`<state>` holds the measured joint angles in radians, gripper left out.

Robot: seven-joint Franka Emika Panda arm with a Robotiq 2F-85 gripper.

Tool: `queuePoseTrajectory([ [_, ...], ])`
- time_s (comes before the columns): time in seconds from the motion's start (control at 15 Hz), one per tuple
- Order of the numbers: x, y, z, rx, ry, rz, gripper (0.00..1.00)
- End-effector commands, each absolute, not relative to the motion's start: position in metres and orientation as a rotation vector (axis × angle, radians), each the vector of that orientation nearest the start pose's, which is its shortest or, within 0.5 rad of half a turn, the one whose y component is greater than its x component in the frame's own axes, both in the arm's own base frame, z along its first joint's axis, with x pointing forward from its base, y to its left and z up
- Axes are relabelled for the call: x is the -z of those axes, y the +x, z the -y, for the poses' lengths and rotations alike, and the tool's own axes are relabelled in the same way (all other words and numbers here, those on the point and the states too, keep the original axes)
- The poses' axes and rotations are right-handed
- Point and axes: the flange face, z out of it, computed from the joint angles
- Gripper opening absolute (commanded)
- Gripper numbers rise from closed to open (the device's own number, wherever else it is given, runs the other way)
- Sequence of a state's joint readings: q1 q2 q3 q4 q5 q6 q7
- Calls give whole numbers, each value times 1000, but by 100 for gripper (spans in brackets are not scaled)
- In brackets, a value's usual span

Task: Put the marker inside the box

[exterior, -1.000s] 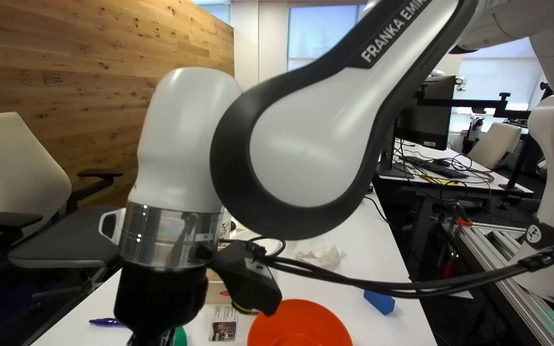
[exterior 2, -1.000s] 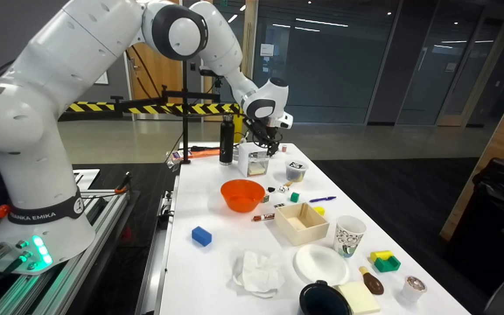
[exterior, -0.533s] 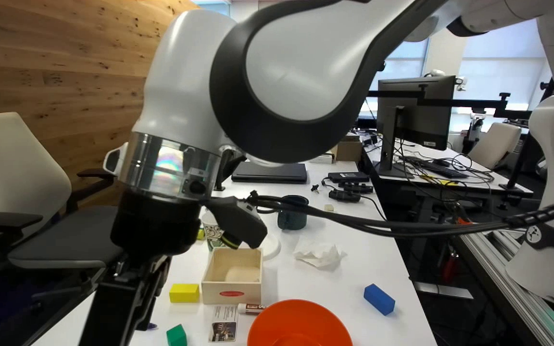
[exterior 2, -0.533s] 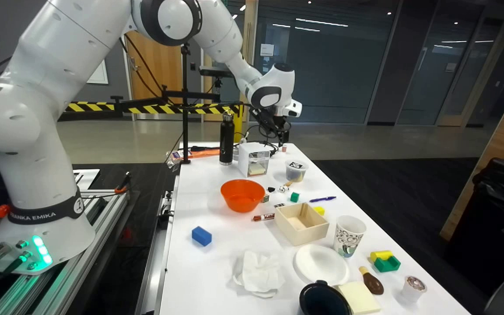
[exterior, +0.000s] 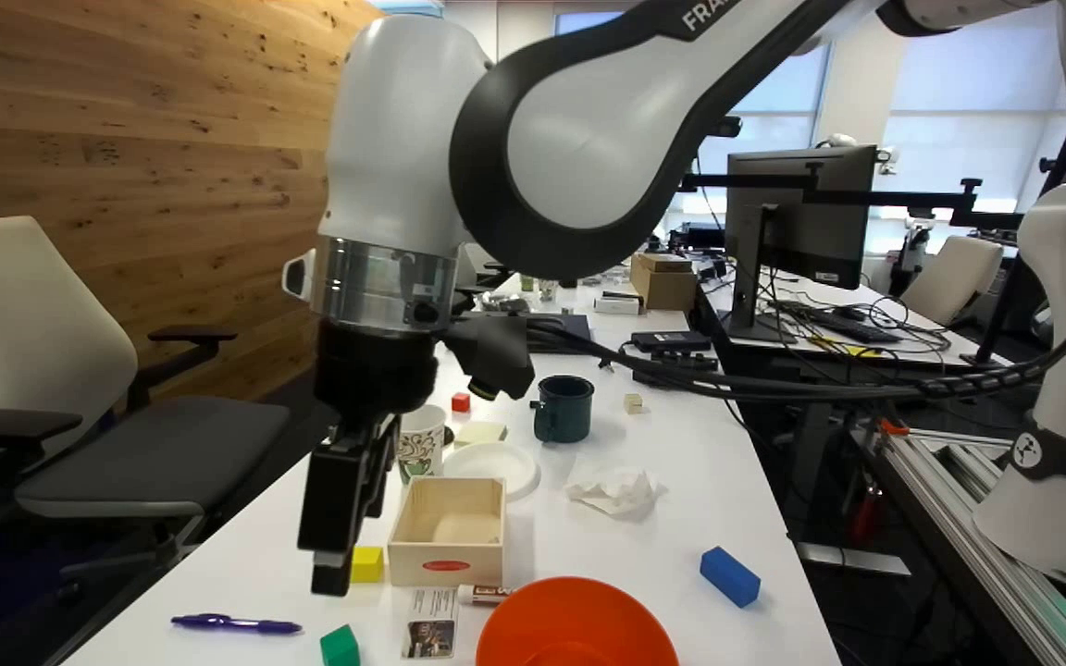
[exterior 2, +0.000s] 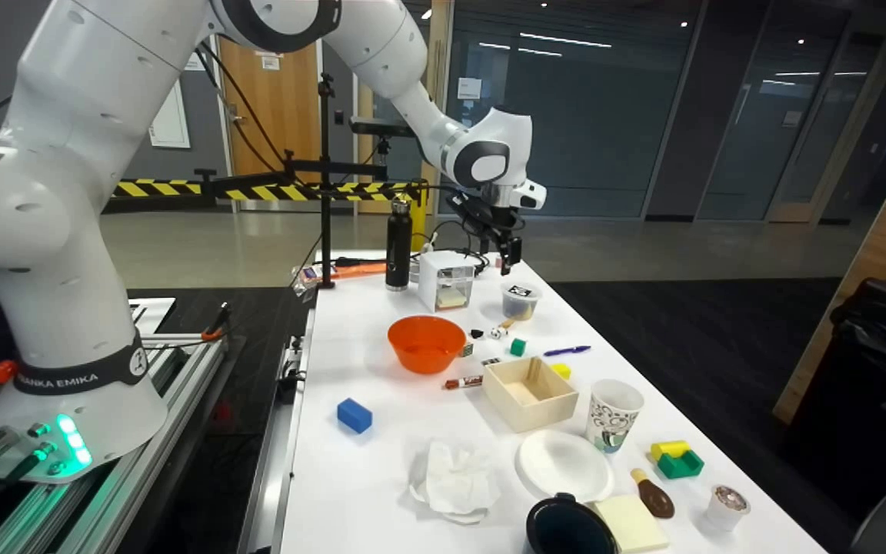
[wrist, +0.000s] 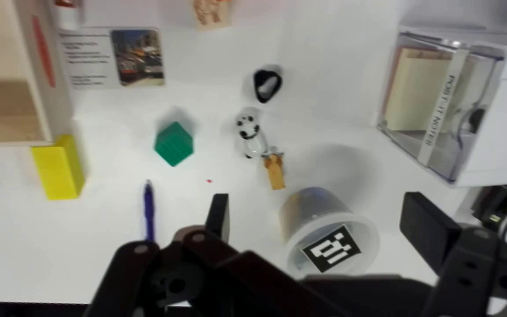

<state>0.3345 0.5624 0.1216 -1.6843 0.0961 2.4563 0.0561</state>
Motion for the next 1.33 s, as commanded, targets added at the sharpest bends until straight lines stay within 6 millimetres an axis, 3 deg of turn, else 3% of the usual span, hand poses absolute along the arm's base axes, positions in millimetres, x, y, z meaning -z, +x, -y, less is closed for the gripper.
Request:
queuePoseTrajectory([
  [0.0,-331,611,-273,221,-3094,347,100],
  [0.47,-397,571,-257,-40,-3231,91,100],
  [0.53,-380,589,-265,-28,-3192,177,100],
  [0.73,-399,581,-262,-40,-3203,118,100],
  [1.27,-392,578,-260,-63,-3209,112,100],
])
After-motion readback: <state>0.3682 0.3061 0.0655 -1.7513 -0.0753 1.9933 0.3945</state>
